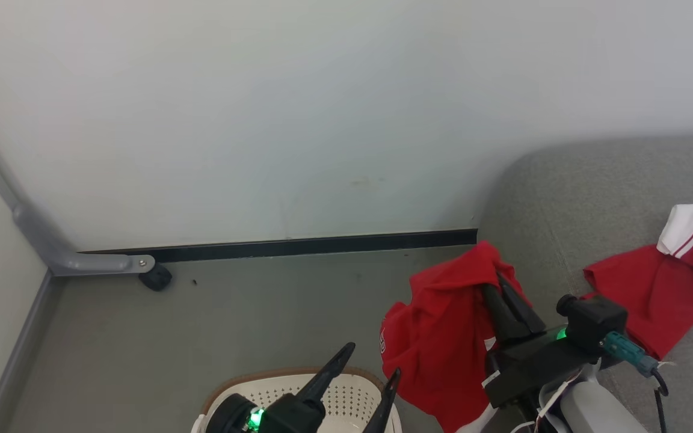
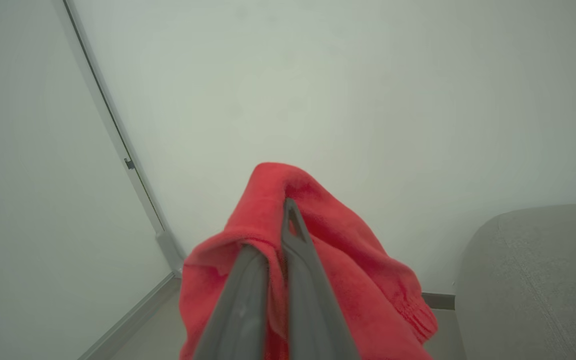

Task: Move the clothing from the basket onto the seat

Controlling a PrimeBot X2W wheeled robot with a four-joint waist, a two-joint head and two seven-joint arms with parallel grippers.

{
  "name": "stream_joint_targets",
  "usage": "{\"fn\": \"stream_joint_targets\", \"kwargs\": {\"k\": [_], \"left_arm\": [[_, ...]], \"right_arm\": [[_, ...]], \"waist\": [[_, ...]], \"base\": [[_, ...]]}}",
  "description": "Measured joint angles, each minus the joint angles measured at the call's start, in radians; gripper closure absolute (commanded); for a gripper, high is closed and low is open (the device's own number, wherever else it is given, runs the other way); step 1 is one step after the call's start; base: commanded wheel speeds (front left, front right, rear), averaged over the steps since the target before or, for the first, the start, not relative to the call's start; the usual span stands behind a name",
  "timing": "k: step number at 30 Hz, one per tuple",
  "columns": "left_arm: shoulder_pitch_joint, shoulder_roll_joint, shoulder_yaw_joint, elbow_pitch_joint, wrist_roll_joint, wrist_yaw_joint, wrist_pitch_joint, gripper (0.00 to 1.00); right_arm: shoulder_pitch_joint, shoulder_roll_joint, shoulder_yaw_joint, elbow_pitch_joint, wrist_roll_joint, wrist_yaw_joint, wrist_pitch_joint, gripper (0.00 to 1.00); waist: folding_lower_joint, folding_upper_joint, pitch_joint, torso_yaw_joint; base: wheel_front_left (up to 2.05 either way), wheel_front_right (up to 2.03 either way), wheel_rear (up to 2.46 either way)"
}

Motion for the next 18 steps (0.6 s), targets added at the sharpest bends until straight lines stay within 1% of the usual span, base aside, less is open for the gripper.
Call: {"fn": "stream_joint_targets", "kwargs": {"k": [6,9,13,14,16,18], "left_arm": [[0.012,0.001,-0.036,-0.016,0.016,-0.002,0.012,0.00],[0.013,0.006,-0.043,-0.023,0.022,-0.002,0.018,0.00],[0.013,0.015,-0.049,-0.028,0.030,-0.002,0.019,0.00],[0.013,0.016,-0.050,-0.028,0.037,-0.002,0.023,0.00],[0.012,0.016,-0.052,-0.028,0.052,-0.003,0.028,0.00],[0.009,0.016,-0.055,-0.028,0.054,-0.008,0.028,0.00]], "right_arm": [[-0.005,-0.034,-0.038,0.000,0.000,-0.012,-0.007,1.00],[-0.008,-0.040,-0.054,0.000,0.000,-0.021,-0.007,1.00],[-0.028,-0.047,-0.080,-0.001,0.000,-0.022,-0.016,1.00],[-0.030,-0.051,-0.085,-0.001,0.000,-0.029,-0.016,1.00],[-0.033,-0.057,-0.098,-0.001,0.001,-0.031,-0.016,1.00],[-0.038,-0.062,-0.110,0.000,0.001,-0.035,-0.016,1.00]], "waist": [[0.0000,0.0000,0.020,-0.041],[0.0000,0.0000,0.033,-0.065],[0.0000,0.0000,0.055,-0.100],[0.0000,0.0000,0.060,-0.109],[0.0000,0.0000,0.071,-0.129],[0.0000,0.0000,0.082,-0.150]], "base": [[0.00,0.00,0.00],[0.00,0.00,0.00],[0.00,0.00,0.00],[0.00,0.00,0.00],[0.00,0.00,0.00],[0.00,0.00,0.00]]}}
